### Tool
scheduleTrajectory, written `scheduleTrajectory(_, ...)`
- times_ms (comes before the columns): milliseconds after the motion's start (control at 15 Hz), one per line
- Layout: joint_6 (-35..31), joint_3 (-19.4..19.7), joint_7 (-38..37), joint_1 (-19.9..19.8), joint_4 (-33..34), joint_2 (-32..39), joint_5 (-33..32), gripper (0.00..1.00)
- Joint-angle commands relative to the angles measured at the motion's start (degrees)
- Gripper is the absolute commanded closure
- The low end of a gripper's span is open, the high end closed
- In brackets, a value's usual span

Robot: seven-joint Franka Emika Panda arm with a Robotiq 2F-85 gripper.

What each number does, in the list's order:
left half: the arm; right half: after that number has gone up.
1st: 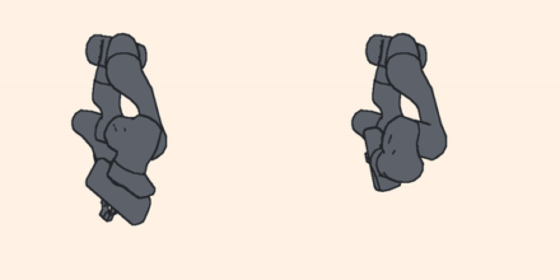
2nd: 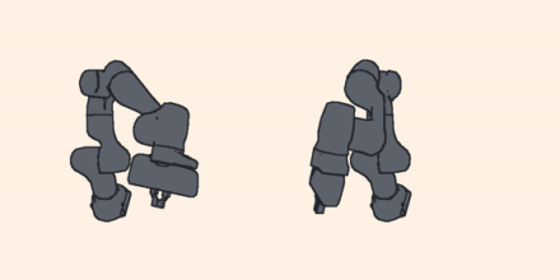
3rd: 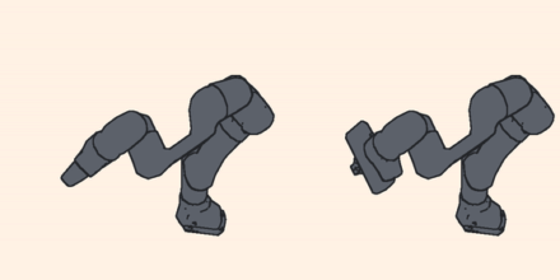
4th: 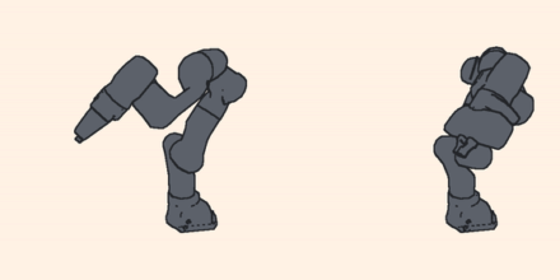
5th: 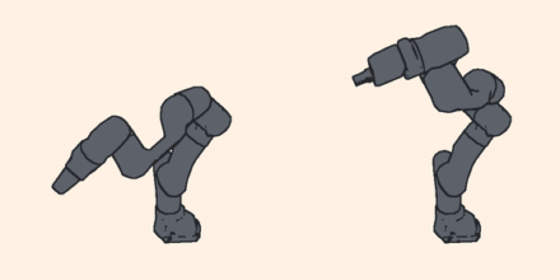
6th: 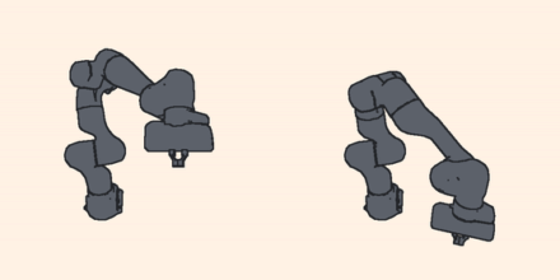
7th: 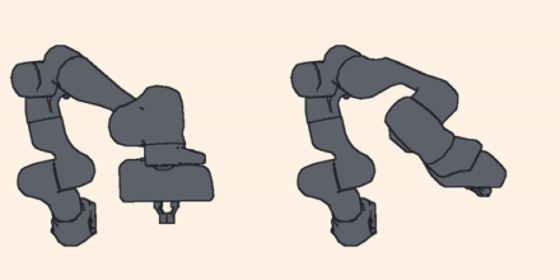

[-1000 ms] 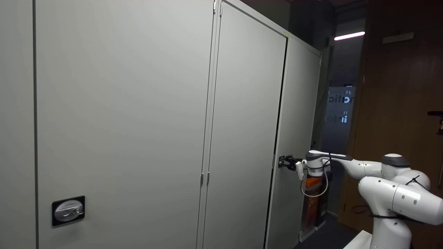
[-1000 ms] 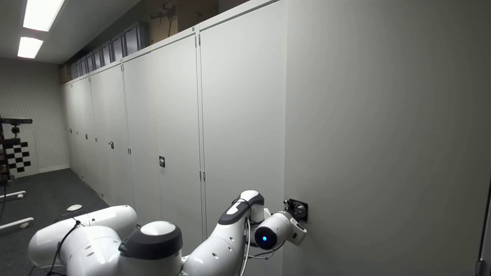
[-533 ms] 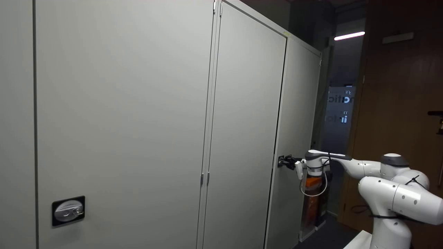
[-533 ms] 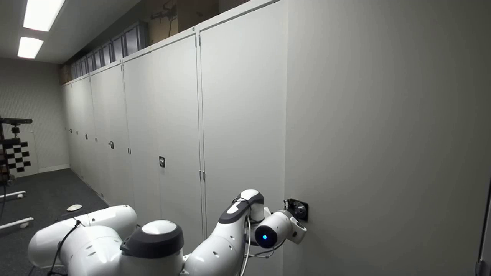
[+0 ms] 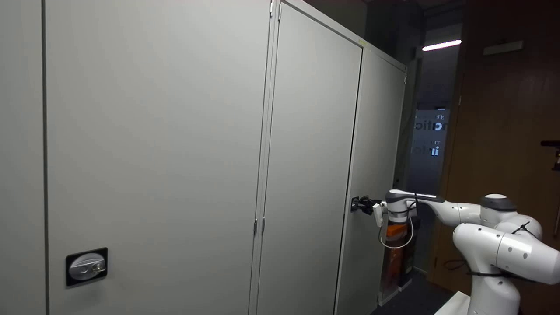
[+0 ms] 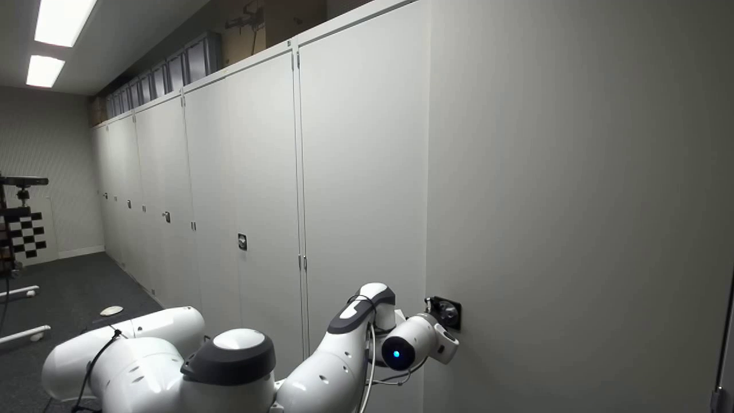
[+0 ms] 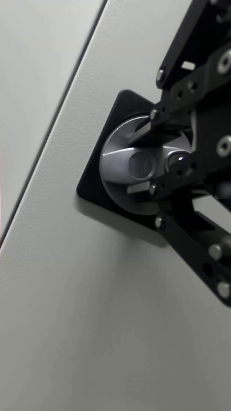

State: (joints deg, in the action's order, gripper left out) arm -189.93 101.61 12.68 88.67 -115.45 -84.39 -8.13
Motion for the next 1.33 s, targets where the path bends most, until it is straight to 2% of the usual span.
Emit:
scheduleTrajectory(0,-0.7,-0.7,0.5,0.3,1.4,0.1,-0.3,0.92)
scheduleTrajectory(667,0.6,-0.8,1.0,1.0,3.3,0.5,-0.6,0.92)
scheduleTrajectory(1267,0.7,-1.0,0.8,3.8,6.5,0.8,-0.4,0.92)
